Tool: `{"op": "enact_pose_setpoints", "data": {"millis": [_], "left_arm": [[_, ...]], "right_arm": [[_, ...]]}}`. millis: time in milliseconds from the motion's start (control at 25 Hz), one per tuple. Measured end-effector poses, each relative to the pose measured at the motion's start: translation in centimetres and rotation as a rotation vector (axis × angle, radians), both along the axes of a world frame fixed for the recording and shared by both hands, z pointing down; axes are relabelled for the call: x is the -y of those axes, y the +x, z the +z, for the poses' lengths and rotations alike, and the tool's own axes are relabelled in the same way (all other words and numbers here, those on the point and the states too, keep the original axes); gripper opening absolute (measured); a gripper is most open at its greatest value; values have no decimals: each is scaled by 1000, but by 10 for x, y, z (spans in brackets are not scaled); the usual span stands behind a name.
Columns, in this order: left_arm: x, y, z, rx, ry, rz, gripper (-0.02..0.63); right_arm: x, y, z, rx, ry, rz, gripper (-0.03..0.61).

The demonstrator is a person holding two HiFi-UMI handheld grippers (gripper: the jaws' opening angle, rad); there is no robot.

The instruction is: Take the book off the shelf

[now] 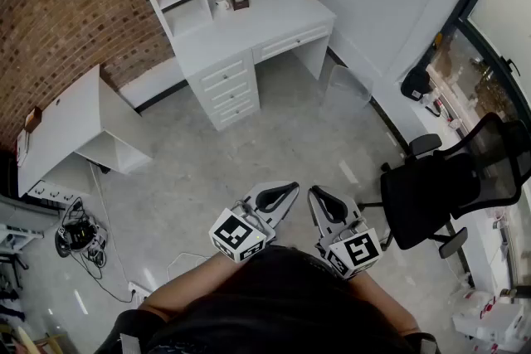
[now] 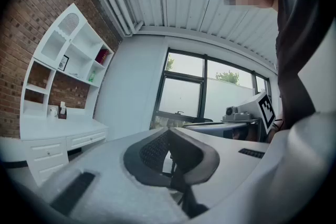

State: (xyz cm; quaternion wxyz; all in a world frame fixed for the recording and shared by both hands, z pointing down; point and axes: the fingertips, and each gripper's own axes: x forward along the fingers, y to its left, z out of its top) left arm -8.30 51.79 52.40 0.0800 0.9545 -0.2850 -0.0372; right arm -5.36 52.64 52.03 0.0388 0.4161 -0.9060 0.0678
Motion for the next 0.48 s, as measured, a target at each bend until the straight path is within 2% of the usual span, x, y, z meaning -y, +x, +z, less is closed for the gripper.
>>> {"op": "enact_pose_setpoints", "data": {"millis": [200,480], "left_arm": [[32,-42,-5,7,27,-9,8],[93,-124,-27,3,41,-9,8]], "right_arm": [[34,-43,-3,1,7,-7,31],[96,-114,-31,32,41,32,31]]}}
